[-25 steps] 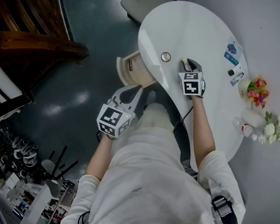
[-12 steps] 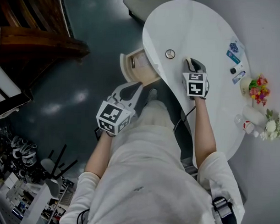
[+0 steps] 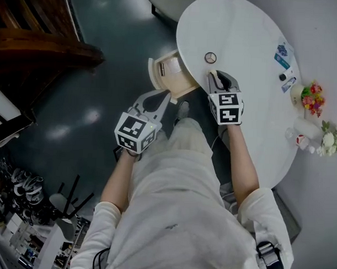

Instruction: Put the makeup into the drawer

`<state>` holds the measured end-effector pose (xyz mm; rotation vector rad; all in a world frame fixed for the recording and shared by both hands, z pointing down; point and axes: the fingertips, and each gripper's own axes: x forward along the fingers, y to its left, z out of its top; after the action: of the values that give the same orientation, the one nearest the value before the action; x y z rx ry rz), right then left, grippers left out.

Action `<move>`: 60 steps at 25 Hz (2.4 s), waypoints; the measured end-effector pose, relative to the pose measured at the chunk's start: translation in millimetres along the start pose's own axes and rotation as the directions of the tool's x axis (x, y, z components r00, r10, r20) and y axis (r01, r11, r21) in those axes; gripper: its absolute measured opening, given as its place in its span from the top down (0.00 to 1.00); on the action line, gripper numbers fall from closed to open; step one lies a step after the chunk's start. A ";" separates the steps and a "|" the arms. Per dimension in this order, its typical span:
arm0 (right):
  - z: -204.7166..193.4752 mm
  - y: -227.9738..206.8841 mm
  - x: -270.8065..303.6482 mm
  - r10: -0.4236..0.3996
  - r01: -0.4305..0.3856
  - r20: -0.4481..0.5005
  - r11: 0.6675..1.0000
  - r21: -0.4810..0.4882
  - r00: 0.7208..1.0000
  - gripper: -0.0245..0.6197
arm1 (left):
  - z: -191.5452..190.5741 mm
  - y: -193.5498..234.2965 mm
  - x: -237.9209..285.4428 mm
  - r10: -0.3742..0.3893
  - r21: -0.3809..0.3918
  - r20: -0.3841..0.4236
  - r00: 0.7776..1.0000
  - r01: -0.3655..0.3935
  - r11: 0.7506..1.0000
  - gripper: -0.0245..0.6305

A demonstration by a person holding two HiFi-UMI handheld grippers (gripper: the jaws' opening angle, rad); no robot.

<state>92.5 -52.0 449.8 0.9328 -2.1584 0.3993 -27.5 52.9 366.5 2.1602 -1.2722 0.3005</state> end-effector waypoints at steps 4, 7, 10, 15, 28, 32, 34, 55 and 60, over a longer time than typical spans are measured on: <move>4.9 46.0 4.0 0.054 -0.054 0.016 0.998 -0.029 0.998 0.84 | -6.1 17.9 -2.3 -0.007 0.000 0.009 1.000 0.007 1.000 0.95; 2.1 78.1 10.8 0.100 -0.100 0.003 0.994 -0.039 0.995 0.84 | -12.5 31.9 -2.7 -0.015 -0.008 0.011 1.000 0.015 1.000 0.95; -0.1 103.0 23.2 0.125 -0.125 -0.009 0.991 -0.053 0.992 0.84 | -19.4 47.5 -1.8 -0.019 -0.014 0.008 1.000 0.019 1.000 0.95; -12.6 131.7 62.3 0.160 -0.162 -0.031 0.983 -0.082 0.987 0.83 | -34.2 81.7 5.3 -0.009 -0.011 0.000 1.000 0.009 1.000 0.95; -88.7 156.2 175.3 0.220 -0.242 -0.129 0.951 -0.191 0.967 0.81 | -99.3 142.3 43.0 -0.048 0.018 -0.035 0.998 0.049 0.999 0.95; -106.2 166.6 198.6 0.286 -0.322 -0.182 0.921 -0.217 0.941 0.81 | -115.0 156.2 54.0 -0.054 0.023 -0.031 0.998 0.055 0.998 0.95; -115.0 170.1 210.3 0.300 -0.347 -0.210 0.905 -0.245 0.931 0.81 | -120.6 162.1 58.4 -0.050 0.031 -0.033 0.998 0.051 0.998 0.95; -165.1 183.2 257.6 0.370 -0.502 -0.401 0.810 -0.302 0.838 0.76 | -130.3 166.2 69.4 -0.067 0.049 -0.049 0.997 0.069 0.996 0.95; -166.0 182.2 255.0 0.364 -0.501 -0.406 0.809 -0.308 0.838 0.73 | -130.5 165.4 67.5 -0.069 0.052 -0.054 0.996 0.072 0.996 0.95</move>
<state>-73.6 34.7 750.9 0.1061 -2.0147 0.2833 -119.8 24.7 565.6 2.2227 -1.1684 0.3626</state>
